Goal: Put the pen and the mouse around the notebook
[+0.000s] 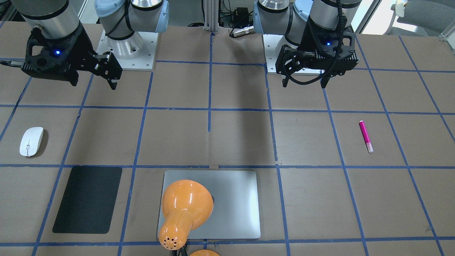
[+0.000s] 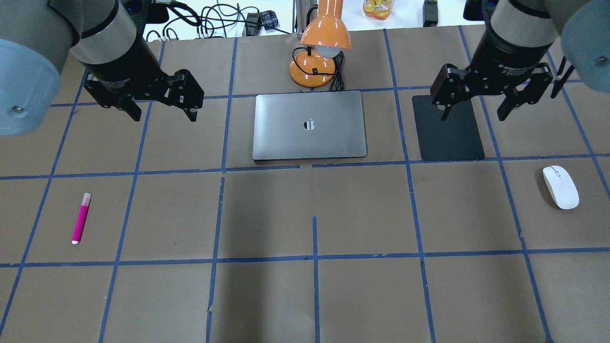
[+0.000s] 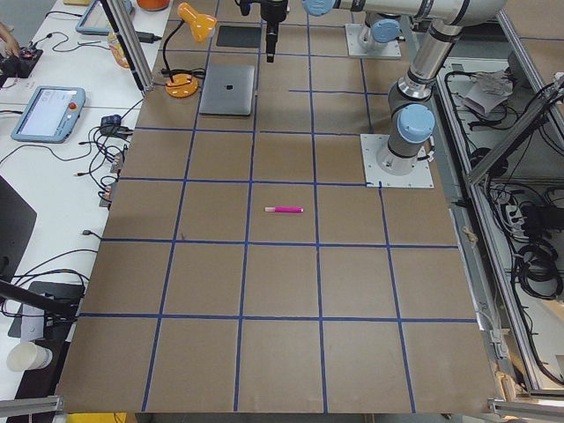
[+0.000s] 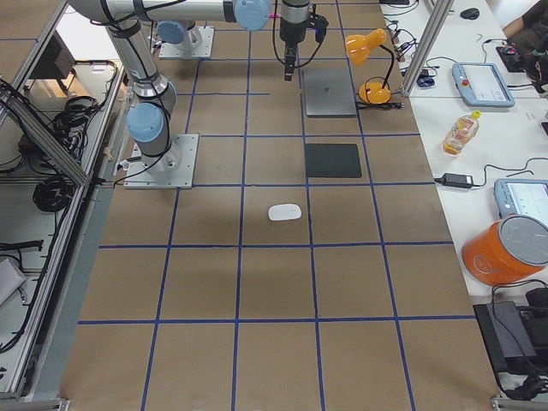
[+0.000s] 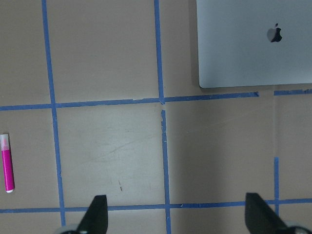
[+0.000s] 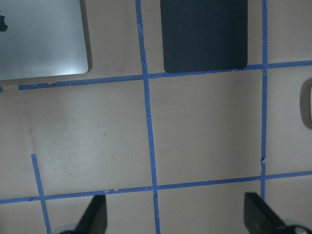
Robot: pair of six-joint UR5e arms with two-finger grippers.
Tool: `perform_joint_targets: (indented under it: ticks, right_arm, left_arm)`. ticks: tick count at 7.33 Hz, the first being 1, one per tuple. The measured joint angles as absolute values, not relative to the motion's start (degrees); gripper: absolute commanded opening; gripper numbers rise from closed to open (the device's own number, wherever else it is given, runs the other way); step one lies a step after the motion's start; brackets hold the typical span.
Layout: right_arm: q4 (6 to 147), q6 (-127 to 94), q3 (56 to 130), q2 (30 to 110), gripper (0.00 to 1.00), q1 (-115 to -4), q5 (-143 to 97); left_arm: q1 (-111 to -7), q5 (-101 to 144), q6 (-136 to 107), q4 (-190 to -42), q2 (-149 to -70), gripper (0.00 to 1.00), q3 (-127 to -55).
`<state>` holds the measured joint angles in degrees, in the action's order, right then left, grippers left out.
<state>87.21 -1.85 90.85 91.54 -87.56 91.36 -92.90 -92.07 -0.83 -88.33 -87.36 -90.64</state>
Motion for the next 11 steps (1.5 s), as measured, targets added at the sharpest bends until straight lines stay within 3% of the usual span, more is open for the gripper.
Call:
perform_joint_targets:
  ticks: [7,11]
  right_arm:
    - [88.67,0.37,91.09,88.49,1.00,-82.06,92.00]
    - [96.44,16.98,91.06,81.46,1.00,-69.29,92.15]
  left_arm:
    - [-87.77,-93.30,2.06,-88.46,-84.02,1.00,-94.97]
    - [-73.18,-96.59,17.59,-76.98,-85.00,1.00,-107.86]
